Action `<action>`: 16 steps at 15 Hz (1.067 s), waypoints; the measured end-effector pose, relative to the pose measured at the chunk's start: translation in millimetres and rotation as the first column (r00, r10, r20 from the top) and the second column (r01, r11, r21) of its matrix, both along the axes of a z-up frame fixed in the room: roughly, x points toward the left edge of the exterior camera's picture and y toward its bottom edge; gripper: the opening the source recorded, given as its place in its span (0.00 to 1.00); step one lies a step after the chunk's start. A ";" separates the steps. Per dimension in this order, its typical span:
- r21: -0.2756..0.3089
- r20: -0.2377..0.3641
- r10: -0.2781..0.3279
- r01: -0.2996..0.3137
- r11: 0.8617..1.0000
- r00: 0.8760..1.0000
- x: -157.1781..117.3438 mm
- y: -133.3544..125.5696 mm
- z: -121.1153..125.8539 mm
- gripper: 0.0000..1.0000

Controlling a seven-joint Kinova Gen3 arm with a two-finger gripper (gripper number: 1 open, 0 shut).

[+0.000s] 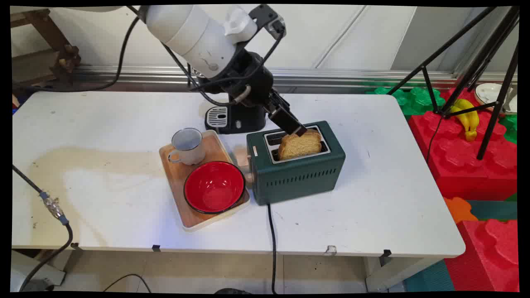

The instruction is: Press the toaster switch

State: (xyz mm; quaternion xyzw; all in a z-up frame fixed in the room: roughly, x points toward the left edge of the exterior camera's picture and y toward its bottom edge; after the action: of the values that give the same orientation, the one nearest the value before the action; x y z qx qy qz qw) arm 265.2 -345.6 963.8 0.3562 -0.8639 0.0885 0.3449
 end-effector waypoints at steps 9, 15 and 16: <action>-0.026 0.012 0.012 -0.011 1.000 1.000 33.6 41.6 14.0 1.00; -0.025 0.023 0.025 -0.025 0.999 0.999 60.2 72.5 19.9 1.00; -0.022 0.027 0.024 -0.024 0.999 0.999 63.2 75.7 20.2 1.00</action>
State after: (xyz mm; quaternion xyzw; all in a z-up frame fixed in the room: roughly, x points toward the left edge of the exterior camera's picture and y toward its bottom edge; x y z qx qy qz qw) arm 328.4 -269.9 984.0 0.3616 -0.8630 0.1069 0.3361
